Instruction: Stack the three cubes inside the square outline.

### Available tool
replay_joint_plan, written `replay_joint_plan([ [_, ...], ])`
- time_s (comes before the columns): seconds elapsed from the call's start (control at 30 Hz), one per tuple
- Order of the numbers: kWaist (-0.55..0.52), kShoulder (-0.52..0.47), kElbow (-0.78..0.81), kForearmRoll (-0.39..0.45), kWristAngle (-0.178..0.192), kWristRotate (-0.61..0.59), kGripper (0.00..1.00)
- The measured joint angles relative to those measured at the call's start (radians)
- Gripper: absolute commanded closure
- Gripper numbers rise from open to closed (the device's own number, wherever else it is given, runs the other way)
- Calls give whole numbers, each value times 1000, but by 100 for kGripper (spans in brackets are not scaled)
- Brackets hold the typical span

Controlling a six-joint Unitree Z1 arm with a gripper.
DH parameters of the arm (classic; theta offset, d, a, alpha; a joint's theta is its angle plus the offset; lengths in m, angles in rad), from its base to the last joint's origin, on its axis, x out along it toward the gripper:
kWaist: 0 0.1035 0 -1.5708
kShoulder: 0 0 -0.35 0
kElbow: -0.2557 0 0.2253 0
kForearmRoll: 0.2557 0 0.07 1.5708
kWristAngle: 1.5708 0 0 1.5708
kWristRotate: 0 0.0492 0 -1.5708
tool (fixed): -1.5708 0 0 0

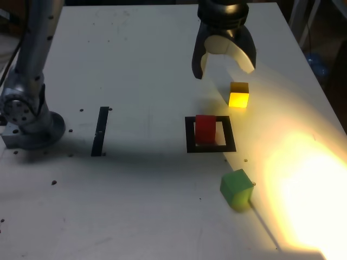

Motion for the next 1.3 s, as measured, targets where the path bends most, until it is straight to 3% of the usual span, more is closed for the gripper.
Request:
replay_joint_plan([
  [0.2, 42, 92, -73, 23, -41, 11, 4],
  [0.47, 43, 168, -114, 22, -70, 13, 11],
  [0.7, 42, 208, -166, 22, -81, 13, 24],
  [1.03, 27, 261, -215, 22, -76, 13, 54],
  [1.3, 7, 275, -214, 21, -82, 10, 60],
])
